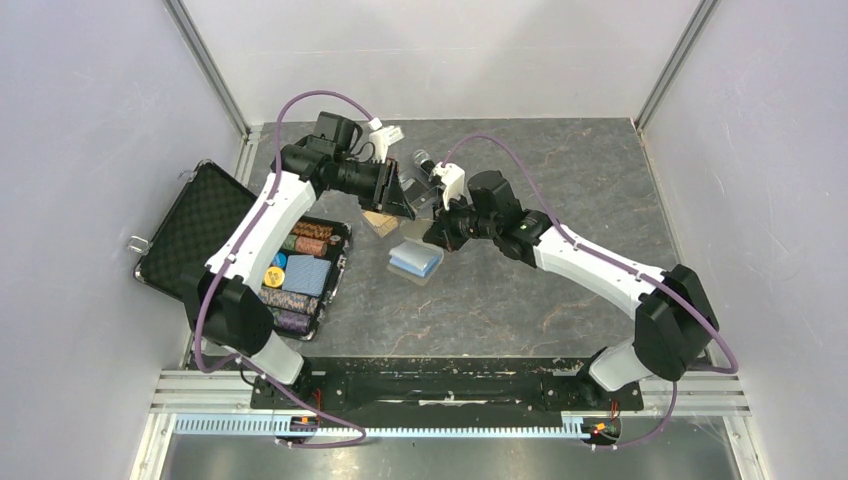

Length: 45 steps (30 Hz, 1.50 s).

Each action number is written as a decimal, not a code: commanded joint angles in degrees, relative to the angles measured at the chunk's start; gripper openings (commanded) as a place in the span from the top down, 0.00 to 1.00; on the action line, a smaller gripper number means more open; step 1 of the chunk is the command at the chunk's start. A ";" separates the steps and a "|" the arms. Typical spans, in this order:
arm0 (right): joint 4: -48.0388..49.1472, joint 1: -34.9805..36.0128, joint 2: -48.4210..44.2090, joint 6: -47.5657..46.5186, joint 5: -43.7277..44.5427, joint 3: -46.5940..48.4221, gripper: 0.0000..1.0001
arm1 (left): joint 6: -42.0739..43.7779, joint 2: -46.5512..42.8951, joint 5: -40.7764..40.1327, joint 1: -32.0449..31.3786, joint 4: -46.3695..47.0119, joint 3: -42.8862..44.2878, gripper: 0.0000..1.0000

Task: Put the credit cards into the card holder
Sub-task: Open the card holder at the center of the board.

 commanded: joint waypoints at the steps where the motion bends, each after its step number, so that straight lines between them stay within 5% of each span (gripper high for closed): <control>1: 1.51 -0.40 0.46 1.92 2.32 2.38 1.00 | -4.45 -4.75 -9.42 0.10 2.89 -0.27 0.56; 5: 2.94 -2.50 -0.70 3.79 1.39 0.79 1.00 | -8.79 -9.66 -18.98 0.69 8.07 -3.79 0.25; 8: 6.16 -5.91 -2.42 7.08 -2.03 -1.45 1.00 | -11.98 -12.80 -17.97 1.31 13.36 -7.95 0.19; 17: 16.53 -11.81 -5.38 16.82 -11.06 -6.58 1.00 | -23.64 -15.10 -7.75 1.52 29.11 -19.49 0.22; 31: 20.38 -12.38 -6.17 20.24 -14.25 -8.29 1.00 | -26.64 -9.65 -4.15 1.53 29.54 -20.73 0.25; 45: 21.28 -12.69 -5.34 21.60 -14.23 -8.67 1.00 | -20.81 -8.67 -4.68 1.34 21.91 -20.58 0.35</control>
